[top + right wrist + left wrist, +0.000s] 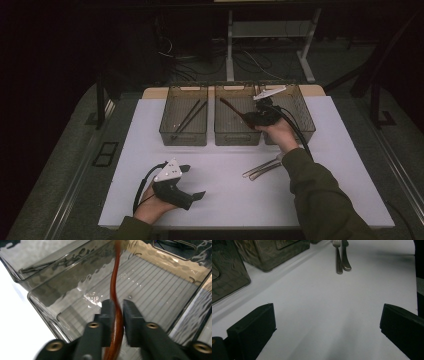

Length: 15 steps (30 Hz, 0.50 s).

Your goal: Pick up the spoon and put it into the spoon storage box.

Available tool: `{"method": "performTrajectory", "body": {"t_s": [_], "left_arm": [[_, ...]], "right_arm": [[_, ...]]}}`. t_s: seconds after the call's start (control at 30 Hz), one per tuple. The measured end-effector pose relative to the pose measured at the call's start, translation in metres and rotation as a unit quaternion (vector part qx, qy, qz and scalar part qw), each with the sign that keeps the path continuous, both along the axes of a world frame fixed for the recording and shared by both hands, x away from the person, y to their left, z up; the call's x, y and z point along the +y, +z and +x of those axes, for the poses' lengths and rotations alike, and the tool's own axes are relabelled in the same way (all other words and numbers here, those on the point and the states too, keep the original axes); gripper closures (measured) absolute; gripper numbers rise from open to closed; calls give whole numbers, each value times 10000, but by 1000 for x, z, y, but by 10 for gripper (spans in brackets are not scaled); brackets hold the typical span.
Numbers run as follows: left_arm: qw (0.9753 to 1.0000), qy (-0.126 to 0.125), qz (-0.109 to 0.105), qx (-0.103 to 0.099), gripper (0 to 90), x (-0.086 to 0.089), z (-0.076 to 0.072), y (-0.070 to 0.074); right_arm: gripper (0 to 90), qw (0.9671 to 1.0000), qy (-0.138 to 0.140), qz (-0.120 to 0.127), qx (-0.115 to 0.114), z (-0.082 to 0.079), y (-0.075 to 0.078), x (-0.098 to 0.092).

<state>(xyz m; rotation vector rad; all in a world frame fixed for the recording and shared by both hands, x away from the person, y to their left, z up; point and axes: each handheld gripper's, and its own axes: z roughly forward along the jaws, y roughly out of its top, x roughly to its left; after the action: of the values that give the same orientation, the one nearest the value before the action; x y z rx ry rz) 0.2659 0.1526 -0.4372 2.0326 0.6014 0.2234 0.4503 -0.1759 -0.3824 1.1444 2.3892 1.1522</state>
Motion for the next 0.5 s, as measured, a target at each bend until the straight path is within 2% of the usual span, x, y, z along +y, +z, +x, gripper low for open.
{"method": "performTrajectory", "body": {"t_s": [0.13,0.23,0.5], "left_arm": [[10000,17,-22,13,0,0,0,0],[10000,12,-14,3,0,0,0,0],[10000,18,-6,19,0,1,0,0]], "right_arm": [[627,9999,-40,111,-18,-1,1,-2],[573,9995,-33,316,-9,-2,4,-5],[492,9980,108,600,-162,-15,15,-19]]}}
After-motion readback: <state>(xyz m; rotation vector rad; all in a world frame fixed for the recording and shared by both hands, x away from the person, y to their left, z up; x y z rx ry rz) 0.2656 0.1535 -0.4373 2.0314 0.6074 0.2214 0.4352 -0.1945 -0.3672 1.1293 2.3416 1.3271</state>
